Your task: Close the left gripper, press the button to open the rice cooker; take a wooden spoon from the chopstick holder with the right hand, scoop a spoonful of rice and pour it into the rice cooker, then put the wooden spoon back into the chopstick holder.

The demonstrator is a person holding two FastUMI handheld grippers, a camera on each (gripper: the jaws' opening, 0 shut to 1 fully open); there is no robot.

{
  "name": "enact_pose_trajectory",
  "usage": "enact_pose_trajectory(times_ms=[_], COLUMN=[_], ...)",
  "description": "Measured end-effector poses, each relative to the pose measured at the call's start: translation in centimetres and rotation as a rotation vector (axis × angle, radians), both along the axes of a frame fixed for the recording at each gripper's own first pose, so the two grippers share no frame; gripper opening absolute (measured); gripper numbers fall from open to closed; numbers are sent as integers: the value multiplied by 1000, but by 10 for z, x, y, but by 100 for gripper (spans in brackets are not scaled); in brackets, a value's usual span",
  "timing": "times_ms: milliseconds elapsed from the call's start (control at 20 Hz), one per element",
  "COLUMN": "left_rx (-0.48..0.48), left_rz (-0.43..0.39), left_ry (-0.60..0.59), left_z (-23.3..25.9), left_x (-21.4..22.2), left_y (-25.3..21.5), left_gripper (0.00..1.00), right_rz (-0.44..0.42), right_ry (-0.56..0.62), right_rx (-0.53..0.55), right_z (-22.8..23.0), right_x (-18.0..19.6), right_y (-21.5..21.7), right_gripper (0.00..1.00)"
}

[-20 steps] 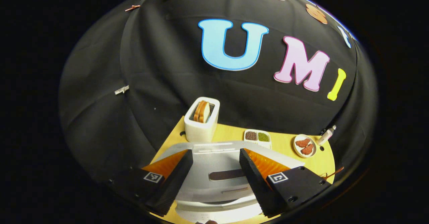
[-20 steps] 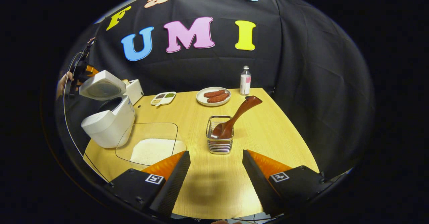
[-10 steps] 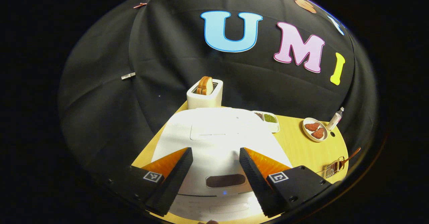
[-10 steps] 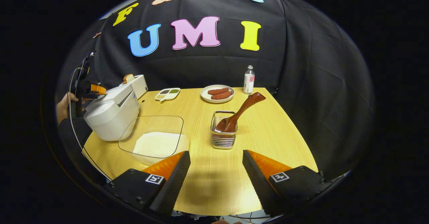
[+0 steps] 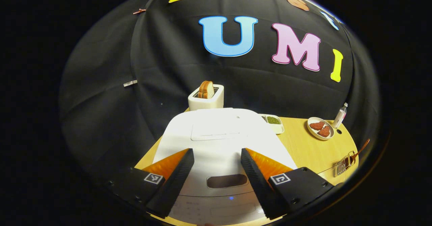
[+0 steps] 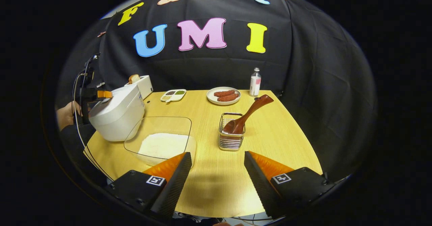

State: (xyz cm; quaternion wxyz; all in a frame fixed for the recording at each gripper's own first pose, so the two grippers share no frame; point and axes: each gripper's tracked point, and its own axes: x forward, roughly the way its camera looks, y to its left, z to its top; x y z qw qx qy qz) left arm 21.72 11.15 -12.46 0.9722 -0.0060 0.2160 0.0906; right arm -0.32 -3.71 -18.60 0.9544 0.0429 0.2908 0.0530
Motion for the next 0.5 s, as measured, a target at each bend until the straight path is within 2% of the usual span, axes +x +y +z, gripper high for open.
enact_pose_trajectory(times_ms=[150, 250, 500], left_rx=[-44, -69, -32], left_rz=[37, 22, -19], left_ry=[-146, -225, -332], left_z=[39, 65, 114], left_x=[-17, -40, -110], left_y=[-6, -23, -48], left_gripper=[96, 95, 95], right_rz=[-3, 1, -25], right_ry=[-43, -77, -214], right_rx=[7, 3, -1], right_z=[19, 34, 97], right_x=[9, 16, 26], right_y=[2, 2, -1], right_gripper=[99, 99, 99])
